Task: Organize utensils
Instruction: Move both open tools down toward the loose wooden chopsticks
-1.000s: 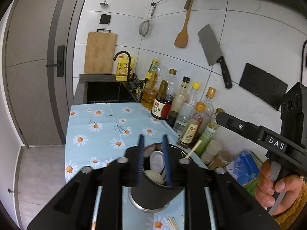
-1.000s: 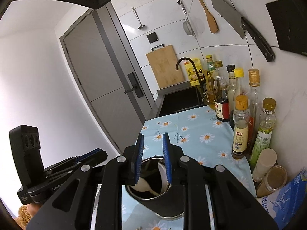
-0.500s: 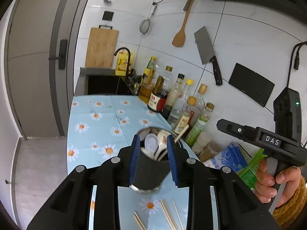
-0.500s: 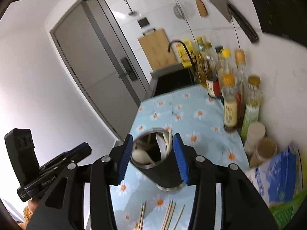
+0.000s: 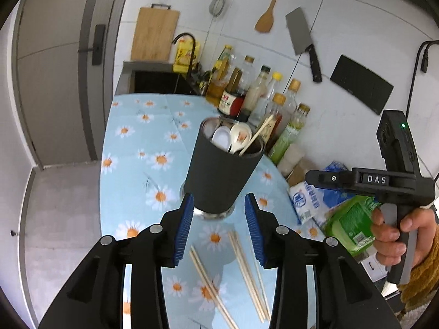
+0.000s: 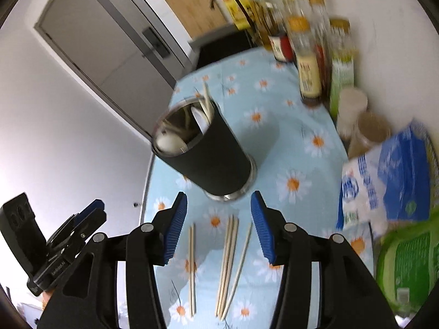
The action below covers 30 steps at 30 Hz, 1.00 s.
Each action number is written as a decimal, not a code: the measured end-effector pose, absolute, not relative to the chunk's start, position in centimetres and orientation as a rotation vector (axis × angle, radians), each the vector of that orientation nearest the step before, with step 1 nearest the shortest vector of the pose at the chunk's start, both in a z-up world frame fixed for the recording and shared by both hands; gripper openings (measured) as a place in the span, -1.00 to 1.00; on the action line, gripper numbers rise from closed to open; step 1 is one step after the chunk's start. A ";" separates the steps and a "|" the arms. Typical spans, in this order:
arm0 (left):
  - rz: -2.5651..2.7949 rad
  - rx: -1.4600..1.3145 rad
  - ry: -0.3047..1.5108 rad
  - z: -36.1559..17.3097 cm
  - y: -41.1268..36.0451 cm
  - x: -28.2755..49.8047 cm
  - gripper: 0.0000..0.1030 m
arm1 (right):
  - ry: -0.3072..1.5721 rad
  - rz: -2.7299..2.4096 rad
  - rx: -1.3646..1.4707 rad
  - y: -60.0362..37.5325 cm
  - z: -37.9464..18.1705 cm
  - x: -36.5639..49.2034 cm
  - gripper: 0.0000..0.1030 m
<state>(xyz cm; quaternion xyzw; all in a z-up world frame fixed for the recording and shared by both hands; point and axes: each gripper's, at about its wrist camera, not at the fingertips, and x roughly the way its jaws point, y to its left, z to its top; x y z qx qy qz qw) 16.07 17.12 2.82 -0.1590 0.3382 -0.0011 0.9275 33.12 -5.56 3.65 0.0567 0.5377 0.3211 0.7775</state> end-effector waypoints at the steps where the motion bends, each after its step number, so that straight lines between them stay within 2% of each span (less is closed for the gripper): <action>1: 0.000 -0.339 0.699 2.4 17.2 15.7 -0.28 | 1.198 0.690 0.131 -5.6 3.1 33.1 -0.05; 12: -0.017 -0.410 0.837 -3.1 15.8 13.0 -0.28 | 1.551 0.577 0.026 -3.7 -4.4 32.1 -0.09; 20: -0.013 -0.470 0.900 -6.1 15.4 11.5 -0.28 | 1.680 0.518 -0.035 -1.8 -8.4 31.5 -0.36; 28: 0.024 -0.560 0.952 -8.8 16.4 9.5 -0.28 | 1.718 0.460 -0.124 0.6 -11.0 31.6 -0.52; 30: 0.026 -0.575 0.972 -9.4 16.6 9.2 -0.28 | 1.725 0.450 -0.150 1.3 -11.6 31.5 -0.66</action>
